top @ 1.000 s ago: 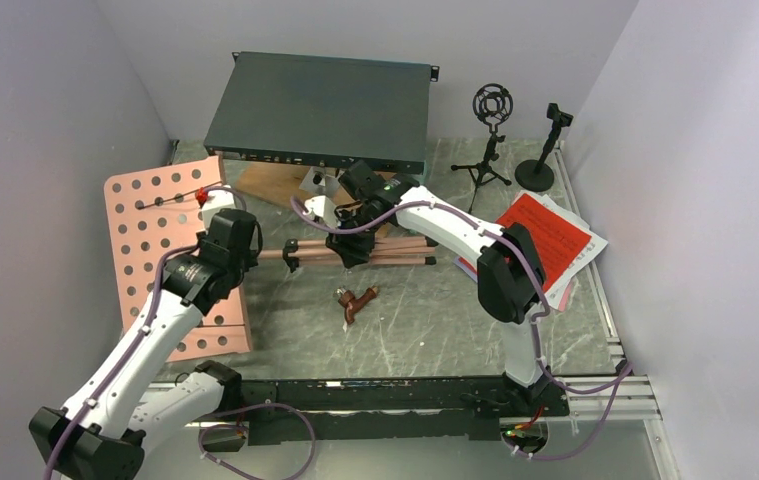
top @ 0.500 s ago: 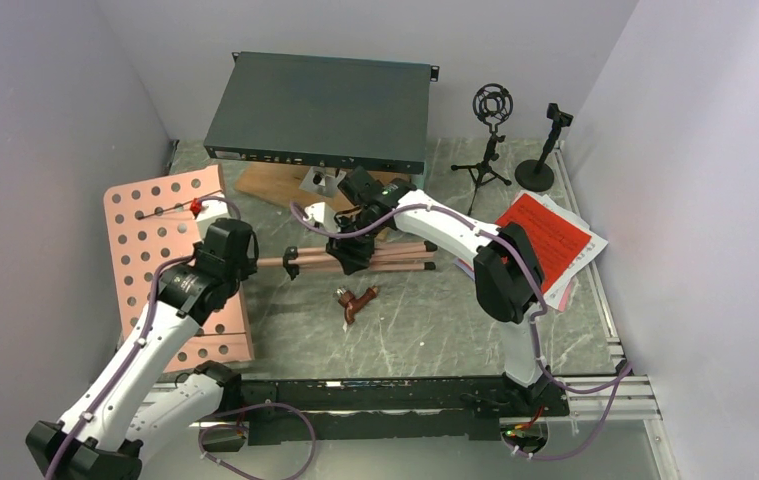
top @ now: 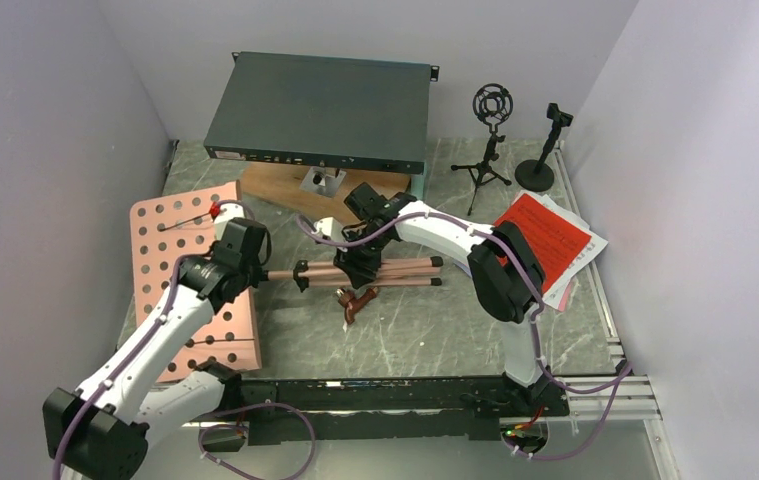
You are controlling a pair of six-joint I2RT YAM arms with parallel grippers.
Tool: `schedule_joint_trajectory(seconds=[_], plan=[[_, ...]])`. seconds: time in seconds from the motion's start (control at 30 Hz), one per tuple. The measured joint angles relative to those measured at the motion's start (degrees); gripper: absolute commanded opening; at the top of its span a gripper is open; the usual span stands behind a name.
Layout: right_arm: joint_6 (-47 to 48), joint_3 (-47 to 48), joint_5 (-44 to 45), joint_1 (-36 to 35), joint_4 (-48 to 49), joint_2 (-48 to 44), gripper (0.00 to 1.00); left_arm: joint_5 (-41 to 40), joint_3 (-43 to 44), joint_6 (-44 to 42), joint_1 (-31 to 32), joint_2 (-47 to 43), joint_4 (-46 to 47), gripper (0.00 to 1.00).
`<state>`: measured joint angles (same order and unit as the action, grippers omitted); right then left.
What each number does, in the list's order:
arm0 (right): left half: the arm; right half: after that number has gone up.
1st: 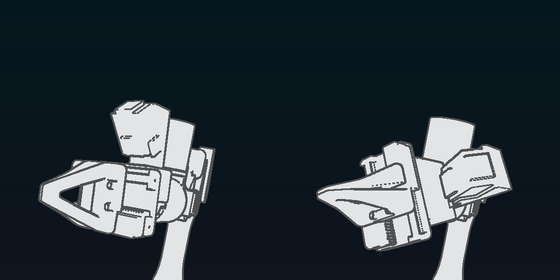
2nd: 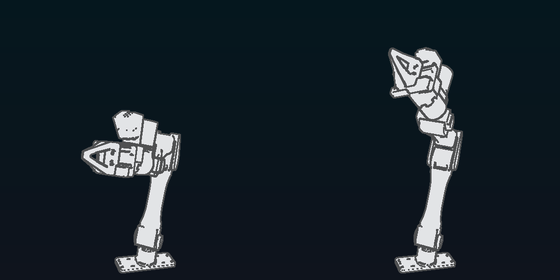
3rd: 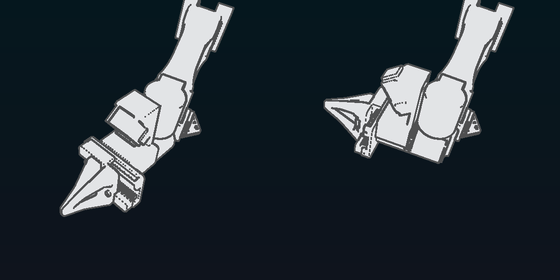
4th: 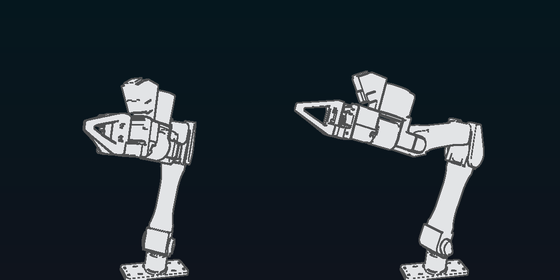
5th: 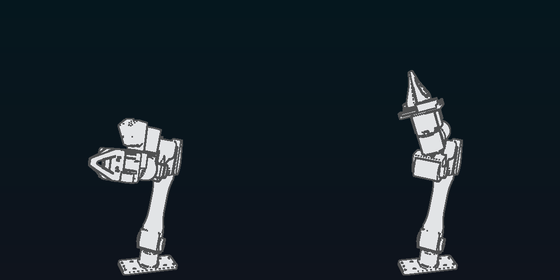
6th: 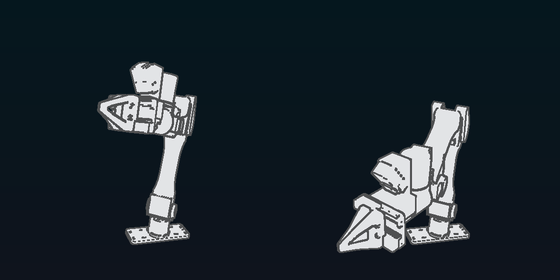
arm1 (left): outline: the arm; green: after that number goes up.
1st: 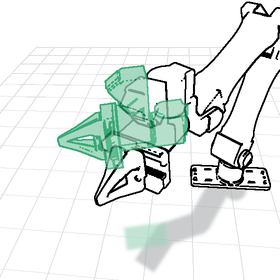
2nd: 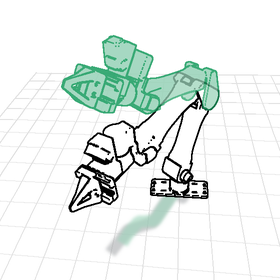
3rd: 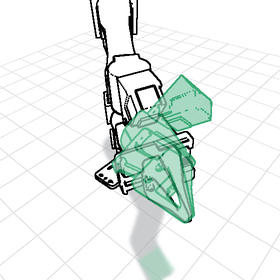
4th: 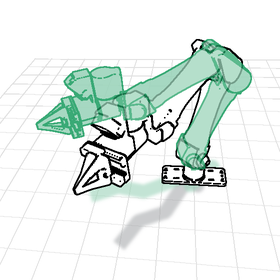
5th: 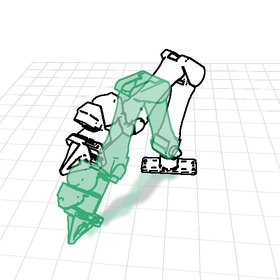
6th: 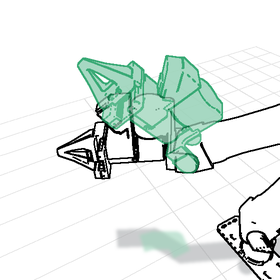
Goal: Pack up the instrument practice props
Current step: Place the music stand at the center of the board.
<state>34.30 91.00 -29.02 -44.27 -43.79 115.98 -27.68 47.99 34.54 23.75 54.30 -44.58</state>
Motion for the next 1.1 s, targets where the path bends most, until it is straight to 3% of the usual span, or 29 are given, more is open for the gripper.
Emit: schedule_joint_trajectory(seconds=[0.27, 0.4, 0.73, 0.87, 1.0, 1.1], plan=[[-1.4, -3.7, 1.5, 1.2, 2.4, -1.0, 0.11, 2.0, 0.0, -0.8, -0.1, 6.1, 4.2, 0.00], [-1.4, -3.8, 2.1, 2.2, 2.4, -1.0, 0.16, 2.5, 0.0, -1.0, -0.1, 8.1, 7.1, 0.12], [-4.3, -6.0, 5.6, 2.5, 4.0, -0.9, 0.41, 3.9, 1.7, -0.6, 0.0, 9.4, 13.2, 0.27], [-5.1, -6.3, 6.6, 2.6, 5.5, -0.9, 0.59, 4.8, 2.2, -0.4, 0.0, 9.2, 14.8, 0.32], [-6.2, -6.7, 9.1, 2.9, 7.6, -1.2, 0.74, 6.1, 2.2, -0.4, 0.0, 7.6, 14.7, 0.45], [-6.5, -7.8, 10.2, 3.7, 9.4, -3.1, 0.80, 7.5, 2.2, -0.7, 0.0, 4.7, 14.4, 0.55]])
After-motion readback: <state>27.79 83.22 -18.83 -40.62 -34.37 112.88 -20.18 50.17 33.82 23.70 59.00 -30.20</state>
